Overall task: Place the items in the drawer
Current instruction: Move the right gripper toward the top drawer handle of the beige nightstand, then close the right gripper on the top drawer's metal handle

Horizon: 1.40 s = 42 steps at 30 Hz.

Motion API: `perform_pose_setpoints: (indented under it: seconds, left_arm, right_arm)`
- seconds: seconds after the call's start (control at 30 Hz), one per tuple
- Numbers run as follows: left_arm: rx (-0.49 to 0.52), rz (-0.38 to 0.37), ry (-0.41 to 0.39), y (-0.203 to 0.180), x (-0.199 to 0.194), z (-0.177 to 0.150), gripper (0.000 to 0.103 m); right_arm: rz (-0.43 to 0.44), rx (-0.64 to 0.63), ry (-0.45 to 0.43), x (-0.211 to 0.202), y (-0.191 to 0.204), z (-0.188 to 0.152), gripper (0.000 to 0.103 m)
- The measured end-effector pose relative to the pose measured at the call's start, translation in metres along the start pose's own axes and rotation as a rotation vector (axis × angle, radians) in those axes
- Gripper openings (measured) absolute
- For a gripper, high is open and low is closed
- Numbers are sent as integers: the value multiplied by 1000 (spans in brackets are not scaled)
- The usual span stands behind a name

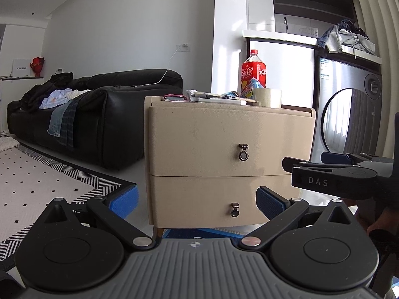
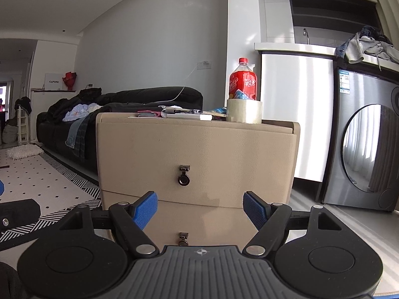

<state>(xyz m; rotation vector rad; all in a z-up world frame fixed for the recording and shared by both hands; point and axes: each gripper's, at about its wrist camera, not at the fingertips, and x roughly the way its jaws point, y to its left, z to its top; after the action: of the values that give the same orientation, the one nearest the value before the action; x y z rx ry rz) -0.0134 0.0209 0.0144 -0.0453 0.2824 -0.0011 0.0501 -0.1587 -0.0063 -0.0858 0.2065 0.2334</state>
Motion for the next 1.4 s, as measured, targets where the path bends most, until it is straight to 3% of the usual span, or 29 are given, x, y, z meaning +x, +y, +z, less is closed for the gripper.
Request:
perform_pose_setpoints:
  seconds: [0.3, 0.83, 1.13, 1.4]
  left_arm:
    - [5, -9, 55, 1, 11, 1, 103]
    - [-24, 5, 100, 16, 15, -3, 103]
    - [-19, 2, 94, 17, 16, 2, 103]
    - [-30, 1, 106, 18, 18, -1, 103]
  right_arm:
    - [26, -13, -2, 24, 14, 5, 79]
    - [-27, -23, -35, 79, 36, 7, 76]
    - [-48, -15, -10, 107, 47, 6, 62]
    - [-77, 7, -1, 126, 48, 6, 56]
